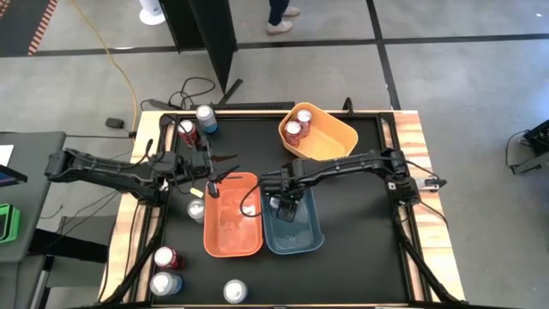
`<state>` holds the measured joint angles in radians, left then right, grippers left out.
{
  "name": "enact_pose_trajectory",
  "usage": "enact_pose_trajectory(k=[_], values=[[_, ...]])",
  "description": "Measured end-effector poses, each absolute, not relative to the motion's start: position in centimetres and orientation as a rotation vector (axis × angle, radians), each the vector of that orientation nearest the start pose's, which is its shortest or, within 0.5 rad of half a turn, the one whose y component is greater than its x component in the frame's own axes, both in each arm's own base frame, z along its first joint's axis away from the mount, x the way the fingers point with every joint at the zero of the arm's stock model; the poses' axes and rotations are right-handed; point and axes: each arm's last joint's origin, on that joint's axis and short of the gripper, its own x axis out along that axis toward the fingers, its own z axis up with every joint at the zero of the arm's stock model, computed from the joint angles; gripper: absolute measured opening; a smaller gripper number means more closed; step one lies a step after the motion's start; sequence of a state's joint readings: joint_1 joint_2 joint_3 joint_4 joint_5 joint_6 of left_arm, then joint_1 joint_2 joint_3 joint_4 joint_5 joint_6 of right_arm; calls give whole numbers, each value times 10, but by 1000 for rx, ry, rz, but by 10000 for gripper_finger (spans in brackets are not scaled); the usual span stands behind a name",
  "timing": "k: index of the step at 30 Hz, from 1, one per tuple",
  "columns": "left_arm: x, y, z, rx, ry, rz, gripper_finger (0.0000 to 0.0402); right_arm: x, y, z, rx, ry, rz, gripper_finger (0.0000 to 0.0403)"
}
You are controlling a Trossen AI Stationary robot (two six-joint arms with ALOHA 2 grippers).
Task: Sort soda cans
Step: Put the blue soda can into the blue bin
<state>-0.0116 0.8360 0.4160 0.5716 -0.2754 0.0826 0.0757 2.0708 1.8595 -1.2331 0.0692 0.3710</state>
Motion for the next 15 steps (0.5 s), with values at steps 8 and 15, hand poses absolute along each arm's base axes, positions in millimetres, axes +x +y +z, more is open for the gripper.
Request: enact_pose_trajectory(k=[8,15], values=[[186,6,269,61,-138,270,149,412,29,244,178,1420,-230,247],[186,6,268,67,-132,270,149,413,30,242,159,1426,-214,289]])
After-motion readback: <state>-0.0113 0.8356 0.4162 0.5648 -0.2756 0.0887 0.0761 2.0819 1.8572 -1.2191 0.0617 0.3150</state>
